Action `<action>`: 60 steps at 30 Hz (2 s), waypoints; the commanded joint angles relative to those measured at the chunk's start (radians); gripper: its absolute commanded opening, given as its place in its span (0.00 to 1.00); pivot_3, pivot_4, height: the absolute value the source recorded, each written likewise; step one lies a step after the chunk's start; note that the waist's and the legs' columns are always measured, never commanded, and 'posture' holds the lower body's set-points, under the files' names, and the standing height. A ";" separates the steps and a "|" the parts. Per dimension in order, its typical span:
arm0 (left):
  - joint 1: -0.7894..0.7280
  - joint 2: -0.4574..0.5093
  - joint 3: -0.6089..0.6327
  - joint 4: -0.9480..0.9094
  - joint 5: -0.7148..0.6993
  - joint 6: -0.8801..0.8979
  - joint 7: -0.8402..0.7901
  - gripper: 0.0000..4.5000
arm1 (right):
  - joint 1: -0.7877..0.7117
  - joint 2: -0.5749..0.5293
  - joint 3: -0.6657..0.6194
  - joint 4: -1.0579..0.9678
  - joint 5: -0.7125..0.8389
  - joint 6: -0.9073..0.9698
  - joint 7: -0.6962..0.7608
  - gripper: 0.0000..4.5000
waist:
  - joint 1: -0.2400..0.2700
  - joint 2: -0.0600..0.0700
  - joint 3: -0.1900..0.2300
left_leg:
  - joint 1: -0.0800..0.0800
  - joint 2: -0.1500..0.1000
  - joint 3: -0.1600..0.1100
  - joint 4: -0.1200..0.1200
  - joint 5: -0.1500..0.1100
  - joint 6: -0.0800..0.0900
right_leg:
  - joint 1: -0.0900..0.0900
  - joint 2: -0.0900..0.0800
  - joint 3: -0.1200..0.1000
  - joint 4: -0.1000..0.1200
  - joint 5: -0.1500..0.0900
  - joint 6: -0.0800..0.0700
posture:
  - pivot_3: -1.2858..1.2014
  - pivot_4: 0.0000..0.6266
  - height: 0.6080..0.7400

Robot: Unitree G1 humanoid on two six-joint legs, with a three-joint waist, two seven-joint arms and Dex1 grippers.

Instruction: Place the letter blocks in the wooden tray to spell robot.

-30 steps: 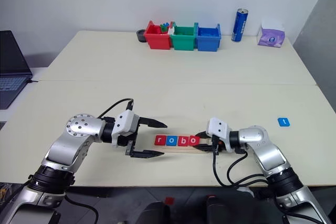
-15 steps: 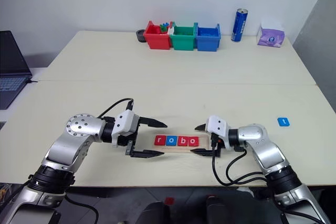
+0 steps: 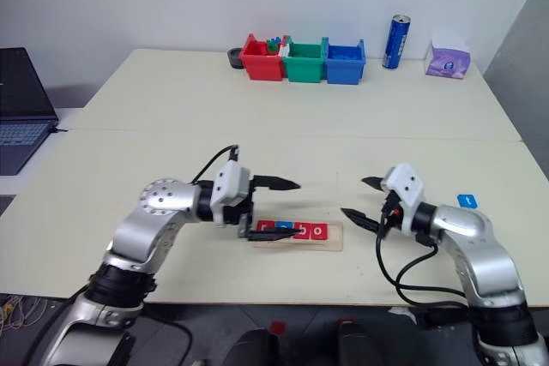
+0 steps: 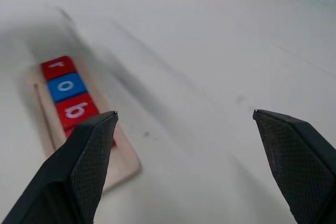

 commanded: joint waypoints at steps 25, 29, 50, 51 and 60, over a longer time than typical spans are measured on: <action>-0.228 -0.462 -0.226 0.262 0.267 -0.101 0.314 1.00 | -0.014 0.079 -0.317 0.371 -0.173 -0.039 -0.571 0.98 | 0.000 0.004 -0.002 | 0.001 -0.001 0.006 -0.001 0.000 0.000 | 0.000 0.002 0.003 0.000 0.000 0.000 | 0.52 0.24 1.00; -0.248 -0.464 -0.218 0.282 0.261 -0.108 0.310 1.00 | -0.034 0.079 -0.326 0.435 -0.154 -0.007 -0.572 0.98 | 0.000 0.006 -0.003 | 0.001 0.000 0.007 -0.001 0.000 0.000 | 0.000 0.002 0.003 0.000 0.000 0.000 | 0.52 0.24 1.00; -0.223 -0.401 -0.184 0.245 0.217 -0.136 0.238 1.00 | 0.029 0.128 -0.279 0.196 -0.073 0.189 -0.588 0.33 | -0.001 0.006 -0.004 | 0.001 0.000 0.007 -0.001 0.000 0.000 | 0.000 0.002 0.004 0.000 0.000 0.000 | 0.52 0.24 1.00; -0.204 -0.370 -0.171 0.206 0.195 -0.122 0.217 1.00 | 0.042 0.142 -0.257 0.124 -0.061 0.238 -0.591 0.33 | -0.007 0.007 -0.004 | 0.001 0.000 0.007 -0.002 0.000 0.000 | 0.000 0.002 0.004 0.000 0.000 0.000 | 0.52 0.24 1.00; 0.002 -0.022 -0.094 -0.047 0.060 -0.066 0.000 1.00 | 0.094 0.363 -0.107 -0.364 0.001 0.672 -0.750 0.33 | -0.020 0.009 -0.005 | 0.002 0.003 -0.001 -0.002 0.000 0.000 | -0.001 0.005 0.003 0.001 -0.001 -0.001 | 0.52 0.24 1.00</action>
